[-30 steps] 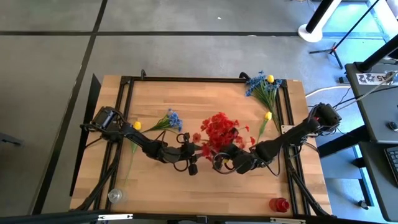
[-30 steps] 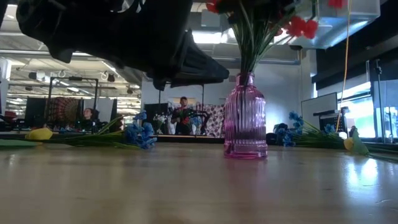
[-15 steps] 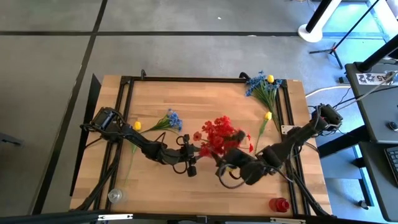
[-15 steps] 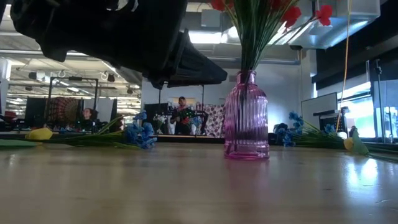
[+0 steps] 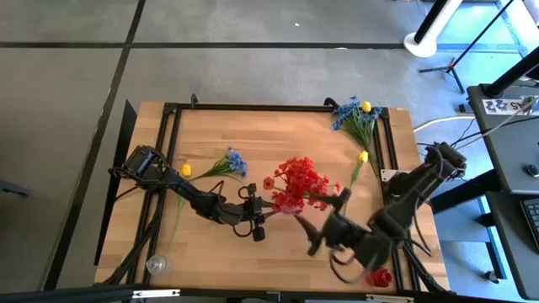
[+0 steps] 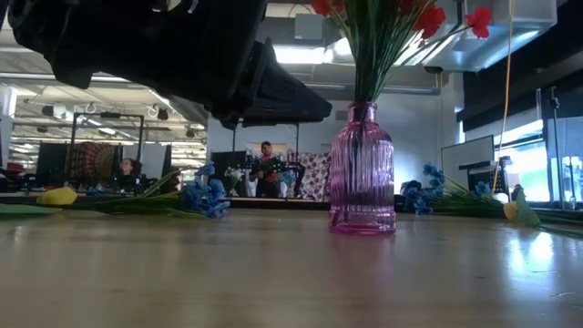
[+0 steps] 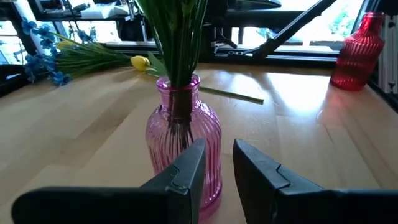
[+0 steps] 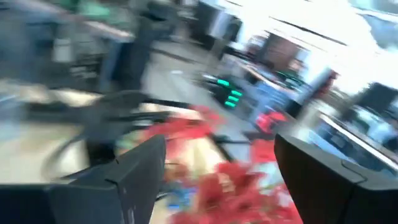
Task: Sort flowers into vase by color
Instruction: Adjust the violet vase
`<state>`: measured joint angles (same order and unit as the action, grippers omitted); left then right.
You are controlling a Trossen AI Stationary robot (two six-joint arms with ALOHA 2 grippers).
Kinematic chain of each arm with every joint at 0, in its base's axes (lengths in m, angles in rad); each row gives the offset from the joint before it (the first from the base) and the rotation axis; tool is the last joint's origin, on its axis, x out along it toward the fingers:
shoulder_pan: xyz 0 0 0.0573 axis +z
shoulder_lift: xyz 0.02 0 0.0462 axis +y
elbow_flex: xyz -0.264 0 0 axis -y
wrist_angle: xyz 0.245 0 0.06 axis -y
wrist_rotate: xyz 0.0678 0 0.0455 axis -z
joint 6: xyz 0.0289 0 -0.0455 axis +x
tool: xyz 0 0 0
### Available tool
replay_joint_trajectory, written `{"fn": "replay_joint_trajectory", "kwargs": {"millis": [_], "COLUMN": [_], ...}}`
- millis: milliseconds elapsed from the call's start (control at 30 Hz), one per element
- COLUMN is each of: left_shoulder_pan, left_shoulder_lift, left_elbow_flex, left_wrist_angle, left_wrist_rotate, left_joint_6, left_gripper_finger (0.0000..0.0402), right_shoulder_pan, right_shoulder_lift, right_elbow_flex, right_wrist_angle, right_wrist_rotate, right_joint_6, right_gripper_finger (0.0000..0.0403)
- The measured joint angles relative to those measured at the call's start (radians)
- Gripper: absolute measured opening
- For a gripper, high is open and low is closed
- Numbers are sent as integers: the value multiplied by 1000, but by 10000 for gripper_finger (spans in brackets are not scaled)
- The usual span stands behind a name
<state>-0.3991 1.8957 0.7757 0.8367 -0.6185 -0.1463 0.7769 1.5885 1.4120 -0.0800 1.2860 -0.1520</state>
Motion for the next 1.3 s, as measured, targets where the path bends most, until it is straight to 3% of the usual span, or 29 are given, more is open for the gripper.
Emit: {"fn": "replay_joint_trajectory", "kwargs": {"millis": [133,267,333,467,567,667,900,1300], "left_shoulder_pan": [-16,-42,-53,-61,-60,-60,-99,-169], "left_shoulder_lift": [0,0,0,-1,-44,-137,-259,-261], "left_elbow_flex": [0,0,0,0,-1,0,-9,-8], "left_wrist_angle": [-53,-78,-81,-87,-191,-338,-470,-554], "left_wrist_rotate": [50,54,54,40,39,43,44,53], "left_joint_6": [7,8,8,24,54,15,-53,-101], "left_gripper_finger": [80,80,80,80,80,80,80,80], "right_shoulder_pan": [91,149,155,128,75,21,-99,-267], "right_shoulder_lift": [-1,-1,7,37,52,72,149,300], "right_elbow_flex": [0,0,-12,-133,-252,-381,-596,-606], "right_wrist_angle": [-130,-312,-403,-470,-417,-277,52,236], "right_wrist_rotate": [-228,-468,-529,-530,-540,-433,-395,-355], "right_joint_6": [14,304,493,762,909,1029,1057,1034], "right_gripper_finger": [298,298,298,298,298,298,298,298]}}
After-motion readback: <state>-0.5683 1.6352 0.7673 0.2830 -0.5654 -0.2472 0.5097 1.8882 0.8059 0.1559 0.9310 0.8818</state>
